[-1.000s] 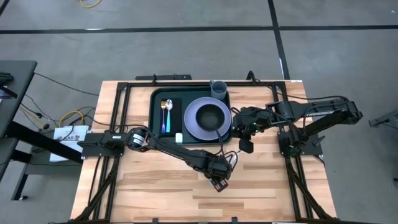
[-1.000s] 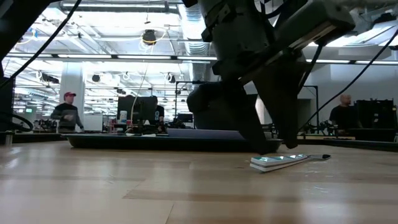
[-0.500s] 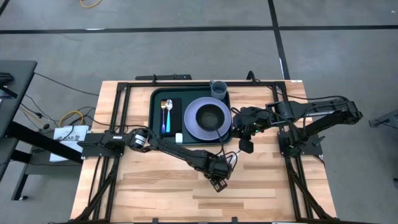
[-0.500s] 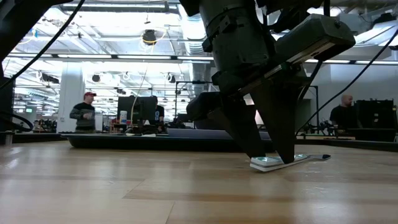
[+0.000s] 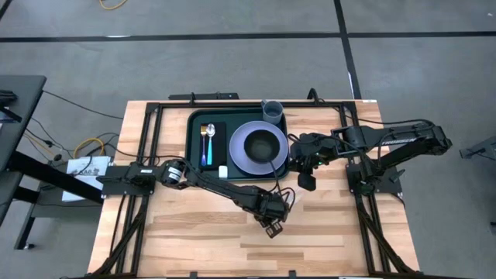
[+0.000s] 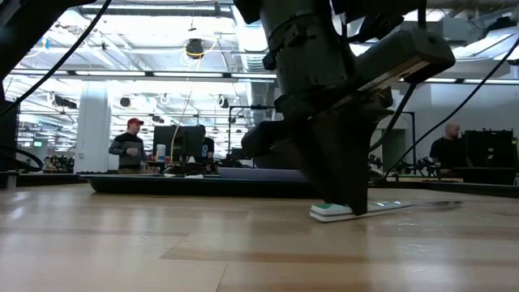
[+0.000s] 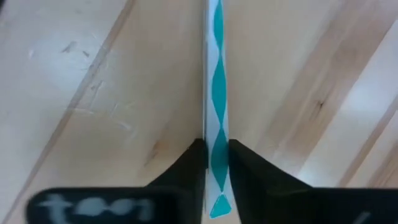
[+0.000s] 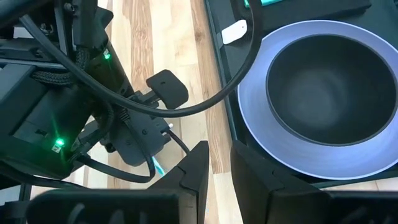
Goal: Set up tray
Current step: Put the knife on the napkin beside the spoon on the serving tray
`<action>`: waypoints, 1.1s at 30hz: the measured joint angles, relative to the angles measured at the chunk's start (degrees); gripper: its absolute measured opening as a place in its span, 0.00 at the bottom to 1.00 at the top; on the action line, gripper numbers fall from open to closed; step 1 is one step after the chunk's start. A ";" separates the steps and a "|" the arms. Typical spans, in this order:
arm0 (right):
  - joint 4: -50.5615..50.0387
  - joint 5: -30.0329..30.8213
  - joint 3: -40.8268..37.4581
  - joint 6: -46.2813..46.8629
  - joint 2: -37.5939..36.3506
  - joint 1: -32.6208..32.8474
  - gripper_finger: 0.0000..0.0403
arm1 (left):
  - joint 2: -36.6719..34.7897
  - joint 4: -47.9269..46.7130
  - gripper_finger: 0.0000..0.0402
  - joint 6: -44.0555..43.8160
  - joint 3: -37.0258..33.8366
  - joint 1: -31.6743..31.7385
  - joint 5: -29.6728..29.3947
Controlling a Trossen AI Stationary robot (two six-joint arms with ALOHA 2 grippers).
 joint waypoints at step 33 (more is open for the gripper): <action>0.00 0.34 -0.02 0.49 0.02 -0.02 0.15 | -9.18 -18.06 0.05 -1.09 -0.35 -0.60 -3.14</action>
